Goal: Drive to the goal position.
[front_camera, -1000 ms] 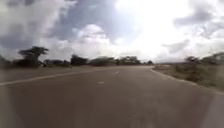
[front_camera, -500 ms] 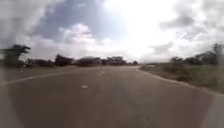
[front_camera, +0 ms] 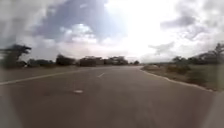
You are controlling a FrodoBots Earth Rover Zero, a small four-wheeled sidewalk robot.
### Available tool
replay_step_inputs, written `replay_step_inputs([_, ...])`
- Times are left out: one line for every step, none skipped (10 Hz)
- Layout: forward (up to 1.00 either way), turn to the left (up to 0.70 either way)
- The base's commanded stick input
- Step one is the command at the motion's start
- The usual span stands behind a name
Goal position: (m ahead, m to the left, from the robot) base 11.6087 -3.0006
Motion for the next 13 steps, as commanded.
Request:
replay_step_inputs([1.0,0.0])
replay_step_inputs([1.0,0.0])
replay_step_inputs([1.0,0.0])
replay_step_inputs([1.0,0.0])
replay_step_inputs([1.0,0.0])
replay_step_inputs([1.0,0.0])
replay_step_inputs([1.0,0.0])
replay_step_inputs([1.0,0.0])
replay_step_inputs([1.0,0.0])
replay_step_inputs([1.0,0.0])
replay_step_inputs([1.0,0.0])
replay_step_inputs([1.0,0.0])
replay_step_inputs([1.0,0.0])
